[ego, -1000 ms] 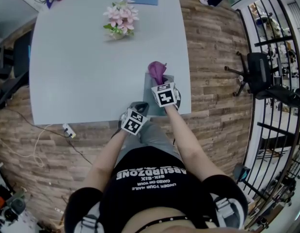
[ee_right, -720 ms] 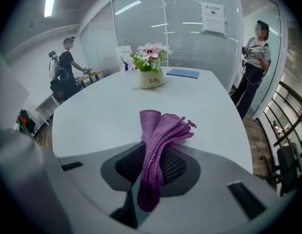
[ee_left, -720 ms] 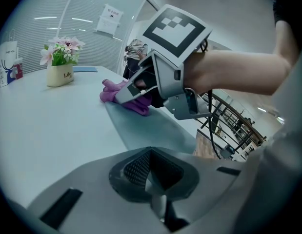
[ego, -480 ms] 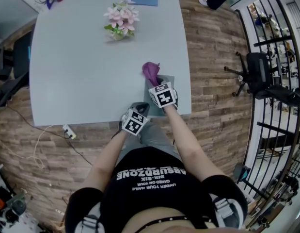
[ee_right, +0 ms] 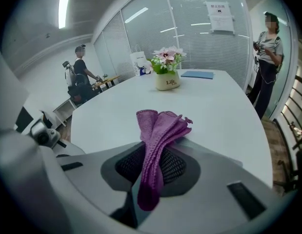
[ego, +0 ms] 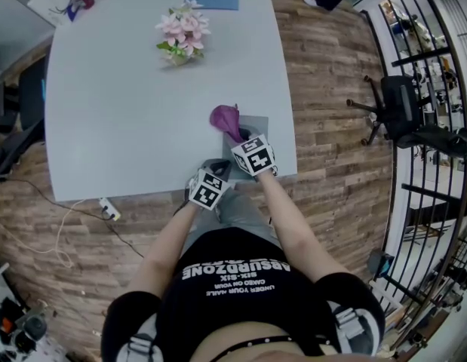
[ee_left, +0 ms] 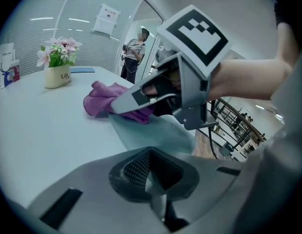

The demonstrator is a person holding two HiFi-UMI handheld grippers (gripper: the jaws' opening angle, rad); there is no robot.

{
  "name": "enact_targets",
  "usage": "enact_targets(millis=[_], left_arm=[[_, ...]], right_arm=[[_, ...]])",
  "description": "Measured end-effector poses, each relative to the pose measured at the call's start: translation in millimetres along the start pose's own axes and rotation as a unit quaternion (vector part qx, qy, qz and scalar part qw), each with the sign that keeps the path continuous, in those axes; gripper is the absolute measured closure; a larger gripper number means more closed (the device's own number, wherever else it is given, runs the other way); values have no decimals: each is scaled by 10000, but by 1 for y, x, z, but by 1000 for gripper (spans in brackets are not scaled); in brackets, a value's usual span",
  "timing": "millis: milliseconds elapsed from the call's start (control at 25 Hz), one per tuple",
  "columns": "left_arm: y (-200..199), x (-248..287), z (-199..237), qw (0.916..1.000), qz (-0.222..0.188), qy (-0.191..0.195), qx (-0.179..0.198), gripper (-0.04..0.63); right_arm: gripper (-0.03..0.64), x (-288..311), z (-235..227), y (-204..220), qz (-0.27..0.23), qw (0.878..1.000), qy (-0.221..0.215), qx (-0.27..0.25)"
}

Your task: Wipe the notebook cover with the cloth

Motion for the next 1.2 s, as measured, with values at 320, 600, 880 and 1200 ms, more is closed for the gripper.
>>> enact_targets(millis=[320,600,880,1200], left_arm=[[0,1,-1,10000,35,-13,71,581],[0,1,-3,9999,25,-45,94,581],[0,2,0,9999,23,-35,144,581],[1,3,0,9999,8,-46,142,581]], right_arm=[[532,-15,12,22,53,9997,-236,-6],[532,-18,15,25,79,9996,-267,-30],[532,-15,1,22,18,9996,-259,111],[534,-20,-15,27,39,9991,-62,428]])
Point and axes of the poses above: the fingertips, and each gripper's own axes: x forward along the fingers, z to its left, y out of its underside, the point moved 8 cm from there along -x, backward along the fingers, and after that the axes turned 11 degrees about y, right-handed, at the moved point
